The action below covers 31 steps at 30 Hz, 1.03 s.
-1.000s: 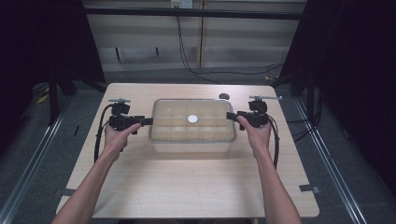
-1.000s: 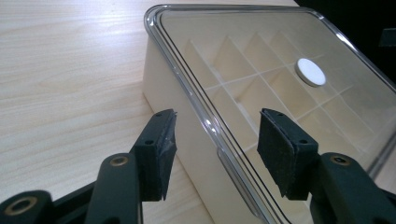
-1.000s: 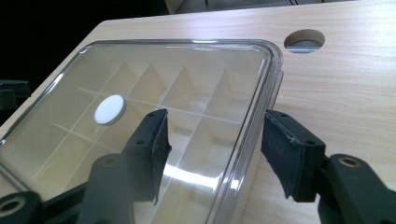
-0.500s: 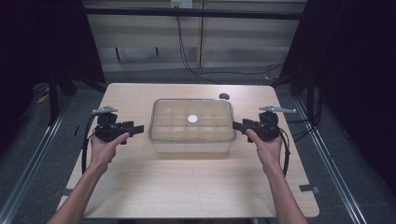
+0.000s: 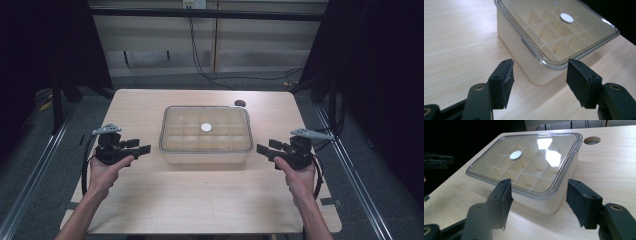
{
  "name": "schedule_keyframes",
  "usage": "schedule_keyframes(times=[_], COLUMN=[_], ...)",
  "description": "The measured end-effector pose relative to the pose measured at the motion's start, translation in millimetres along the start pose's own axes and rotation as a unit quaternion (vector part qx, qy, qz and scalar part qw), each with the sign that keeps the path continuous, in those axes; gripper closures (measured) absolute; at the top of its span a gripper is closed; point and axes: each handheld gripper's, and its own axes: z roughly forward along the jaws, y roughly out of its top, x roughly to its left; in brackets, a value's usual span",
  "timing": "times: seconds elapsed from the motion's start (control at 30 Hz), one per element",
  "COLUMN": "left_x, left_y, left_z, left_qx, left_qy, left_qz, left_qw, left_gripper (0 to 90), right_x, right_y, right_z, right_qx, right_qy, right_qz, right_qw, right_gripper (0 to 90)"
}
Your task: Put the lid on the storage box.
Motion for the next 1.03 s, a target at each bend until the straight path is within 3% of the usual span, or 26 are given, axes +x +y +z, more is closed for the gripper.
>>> schedule_keyframes(times=[0.17, 0.27, 0.4, 0.5, 0.7, 0.83, 0.93, 1.03], left_x=[-5.1, -11.3, -18.2, -20.7, -27.6, -29.8, -30.7, -31.7], left_y=[-13.3, -22.1, -34.8, -48.8, -74.8, -88.9, -98.7, -101.1], left_z=[-9.7, -14.1, -20.1, -24.4, -29.2, -33.0, -30.7, -25.9], left_qx=[0.000, 0.007, 0.017, 0.018, 0.029, 0.040, 0.049, 0.059], left_qy=[0.003, 0.000, -0.001, -0.002, 0.028, 0.016, 0.026, 0.016], left_qz=[0.002, 0.022, 0.033, 0.026, 0.024, 0.023, 0.009, 0.007], left_qw=[1.0000, 0.9997, 0.9993, 0.9995, 0.9989, 0.9988, 0.9984, 0.9981], left_gripper=[38.2, 35.9, 34.5, 34.3, 33.3, 29.8, 29.6, 29.2], right_x=[4.0, 5.7, 7.6, 9.1, 11.7, 10.0, 8.9, 5.5], right_y=[-18.2, -29.3, -44.1, -54.3, -78.3, -88.0, -93.6, -96.6], right_z=[-9.5, -14.0, -20.4, -24.9, -35.4, -38.8, -38.2, -35.4], right_qx=[0.008, 0.011, 0.020, 0.026, 0.031, 0.030, 0.037, 0.038], right_qy=[-0.006, -0.009, -0.014, -0.015, -0.021, -0.019, -0.035, -0.034], right_qz=[0.000, 0.004, 0.006, 0.007, 0.014, 0.028, 0.023, 0.025], right_qw=[1.0000, 0.9999, 0.9997, 0.9995, 0.9992, 0.9990, 0.9984, 0.9984], right_gripper=[32.3, 30.2, 27.9, 27.5, 25.9, 26.0, 25.6, 23.7])
